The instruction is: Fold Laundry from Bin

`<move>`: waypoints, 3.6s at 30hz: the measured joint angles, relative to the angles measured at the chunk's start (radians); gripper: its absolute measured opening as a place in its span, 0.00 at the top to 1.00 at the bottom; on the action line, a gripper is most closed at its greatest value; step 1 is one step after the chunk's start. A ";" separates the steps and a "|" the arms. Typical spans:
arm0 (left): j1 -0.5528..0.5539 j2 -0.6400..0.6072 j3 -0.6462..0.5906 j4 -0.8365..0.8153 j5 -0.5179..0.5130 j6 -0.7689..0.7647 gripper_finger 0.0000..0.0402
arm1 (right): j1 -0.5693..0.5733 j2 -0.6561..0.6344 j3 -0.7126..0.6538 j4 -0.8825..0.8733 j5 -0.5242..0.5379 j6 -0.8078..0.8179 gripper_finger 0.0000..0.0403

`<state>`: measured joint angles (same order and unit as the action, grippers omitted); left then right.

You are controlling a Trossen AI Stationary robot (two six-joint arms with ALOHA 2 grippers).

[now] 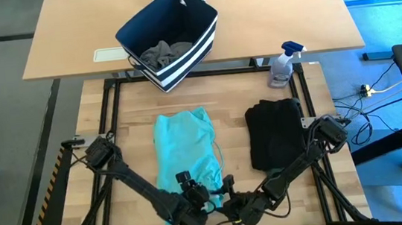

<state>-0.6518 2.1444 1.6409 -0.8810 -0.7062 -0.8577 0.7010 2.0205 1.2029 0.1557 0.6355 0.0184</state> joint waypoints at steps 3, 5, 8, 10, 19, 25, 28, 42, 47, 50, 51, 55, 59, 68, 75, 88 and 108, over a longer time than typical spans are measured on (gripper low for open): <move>0.010 0.000 0.000 -0.009 -0.030 0.011 0.59 | 0.000 0.000 0.002 -0.001 -0.017 0.001 0.29; 0.019 0.000 0.000 -0.013 -0.056 0.046 0.59 | 0.002 0.000 0.002 -0.005 -0.026 0.017 0.29; 0.040 0.000 0.000 -0.018 -0.084 0.117 0.65 | 0.010 0.000 0.002 -0.035 -0.015 0.058 0.29; 0.060 0.000 0.000 -0.015 -0.086 0.179 0.71 | 0.017 0.000 0.002 -0.077 0.020 0.077 0.29; 0.194 -0.001 0.000 -0.021 -0.010 0.309 0.98 | 0.005 -0.049 0.002 -0.280 0.271 0.201 0.29; 0.224 -0.021 -0.001 -0.026 -0.050 0.318 0.99 | -0.004 -0.082 0.002 -0.352 0.269 0.267 0.29; 0.205 -0.021 -0.001 -0.024 -0.072 0.280 1.00 | -0.001 -0.083 0.002 -0.363 0.239 0.271 0.29; 0.161 -0.047 0.048 -0.025 -0.134 0.270 1.00 | 0.013 -0.060 0.001 -0.448 0.202 0.377 0.28; 0.144 -0.049 0.081 0.000 -0.152 0.311 1.00 | 0.003 -0.039 0.000 -0.455 0.289 0.386 0.26; 0.134 -0.049 0.092 0.003 -0.150 0.311 1.00 | -0.012 -0.039 0.000 -0.452 0.361 0.402 0.25; 0.130 -0.049 0.093 0.003 -0.148 0.311 1.00 | -0.017 -0.039 0.000 -0.453 0.378 0.402 0.25; 0.110 -0.049 0.093 0.005 -0.138 0.311 1.00 | -0.052 -0.039 0.000 -0.452 0.418 0.397 0.25; 0.094 -0.049 0.093 0.007 -0.077 0.310 1.00 | -0.095 -0.039 0.000 -0.448 0.393 0.410 0.25; 0.086 -0.049 0.093 0.008 0.016 0.284 1.00 | -0.113 -0.039 0.000 -0.379 0.386 0.353 0.25; 0.086 -0.049 0.093 0.009 0.018 0.265 1.00 | -0.113 -0.039 0.000 -0.246 0.303 0.235 0.36; 0.086 -0.049 0.093 0.008 0.021 0.264 0.95 | -0.120 -0.039 0.000 -0.231 0.252 0.209 0.77; -0.095 -0.045 0.094 0.014 0.017 -0.081 0.78 | -0.232 -0.041 0.074 -0.225 0.086 0.223 0.94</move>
<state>-0.7464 2.0990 1.7346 -0.8669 -0.6887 -0.9386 0.4686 1.9797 1.2774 -0.0692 0.7219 0.2413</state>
